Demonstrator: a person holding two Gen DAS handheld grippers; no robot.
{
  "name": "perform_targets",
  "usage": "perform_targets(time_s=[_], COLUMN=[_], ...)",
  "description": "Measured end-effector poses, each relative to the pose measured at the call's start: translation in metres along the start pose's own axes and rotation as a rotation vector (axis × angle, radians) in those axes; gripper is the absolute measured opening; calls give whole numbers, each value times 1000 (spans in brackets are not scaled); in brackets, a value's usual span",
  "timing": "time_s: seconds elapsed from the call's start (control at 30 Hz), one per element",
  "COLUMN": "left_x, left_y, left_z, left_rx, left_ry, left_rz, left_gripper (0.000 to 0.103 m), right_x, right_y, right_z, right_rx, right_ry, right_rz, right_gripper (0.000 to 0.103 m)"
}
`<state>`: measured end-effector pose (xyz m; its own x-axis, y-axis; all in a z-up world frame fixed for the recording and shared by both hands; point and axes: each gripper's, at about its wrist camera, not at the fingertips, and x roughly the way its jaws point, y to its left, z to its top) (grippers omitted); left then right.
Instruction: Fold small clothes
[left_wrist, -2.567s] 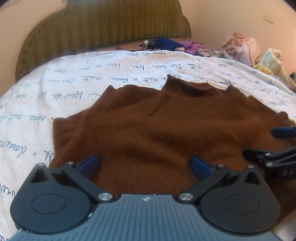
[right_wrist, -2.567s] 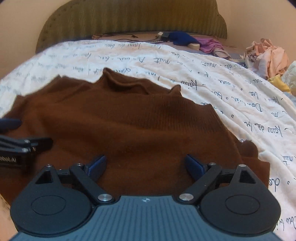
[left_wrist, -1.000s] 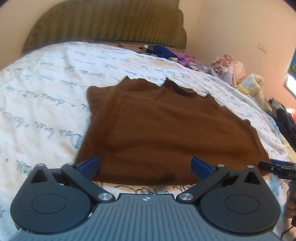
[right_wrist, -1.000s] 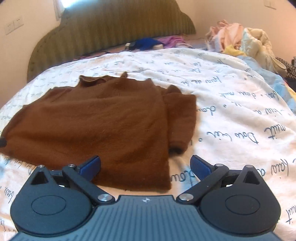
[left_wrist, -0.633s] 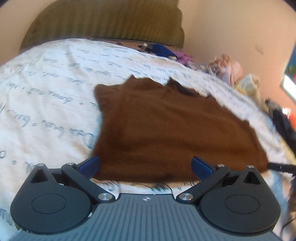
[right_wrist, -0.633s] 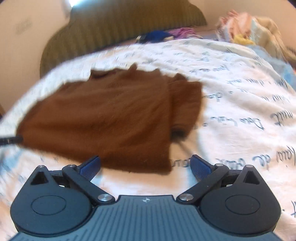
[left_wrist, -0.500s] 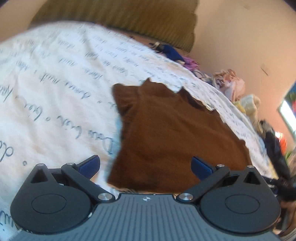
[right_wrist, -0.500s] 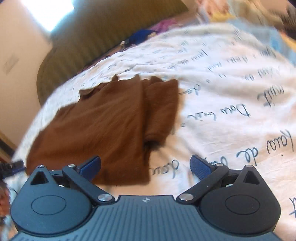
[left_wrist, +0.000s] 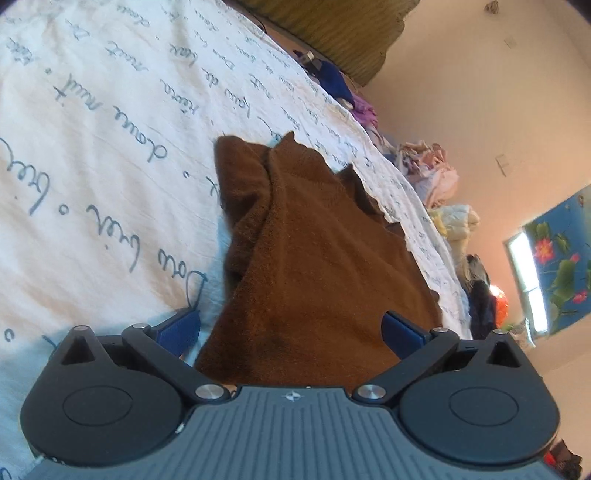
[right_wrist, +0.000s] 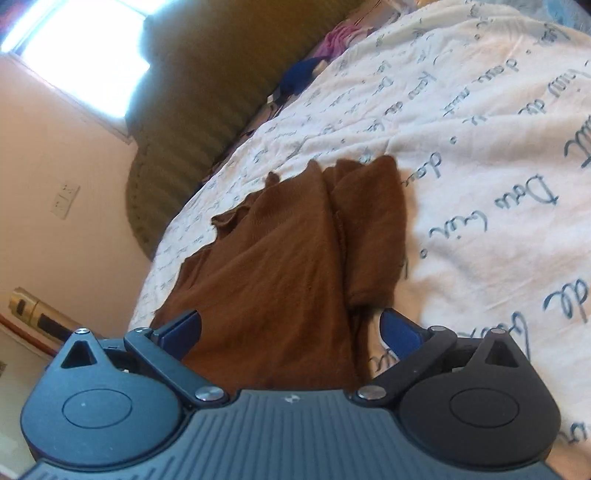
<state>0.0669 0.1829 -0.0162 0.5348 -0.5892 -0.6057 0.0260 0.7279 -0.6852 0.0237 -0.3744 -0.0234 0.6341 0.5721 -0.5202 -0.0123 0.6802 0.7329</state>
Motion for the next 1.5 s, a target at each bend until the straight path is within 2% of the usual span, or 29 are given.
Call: perform_targets(time_s=[0.03,0.23,0.43,0.57,0.6,0.63,0.67,0.73,0.77,0.8,0.83,0.87,0.9,0.93,1.03,1.2,1.5], left_x=[0,-3,10,26,28,30,30,32,32,32,32,32,32,32,32,29,-6], left_y=[2,15,18,12,10,8,7,9,13,18,23,27,32,35,39,35,20], left_z=[0,-4,5,12,11,11,9,5,3,2,0,-1,-2,-3,-3,1,-15], left_rx=[-7,-85,-158,-200,-207,-194,-184,-181,-184,-201,-215,-224,-234,-241,-242,-246,-221], left_ry=[11,78,80,94,95,101,111,132,136,139,135,128,117,105,63,16,-6], left_rz=[-1,-89,-137,-206,-207,-209,-203,-184,-183,-175,-165,-159,-153,-154,-171,-168,-179], left_gripper=[103,103,103,101,98,85,78,56,49,39,24,16,8,8,7,7,6], right_x=[0,-2,8,26,29,33,34,34,34,33,33,34,37,39,43,43,3], right_y=[-1,-26,-29,-19,-15,-10,-7,-5,-5,-5,-5,-5,-7,-9,-11,3,33], right_z=[-3,0,8,13,14,14,13,9,7,6,4,3,2,1,-3,-1,-4], right_rx=[2,128,162,180,169,155,147,122,110,93,79,82,87,93,74,67,3], right_ry=[10,24,29,34,44,47,44,35,30,31,28,34,52,62,52,21,-29], right_rz=[-24,73,127,170,166,150,137,127,126,129,116,88,63,47,27,-15,15], right_gripper=[103,103,103,103,103,103,103,103,103,102,91,80,49,17,11,9,8])
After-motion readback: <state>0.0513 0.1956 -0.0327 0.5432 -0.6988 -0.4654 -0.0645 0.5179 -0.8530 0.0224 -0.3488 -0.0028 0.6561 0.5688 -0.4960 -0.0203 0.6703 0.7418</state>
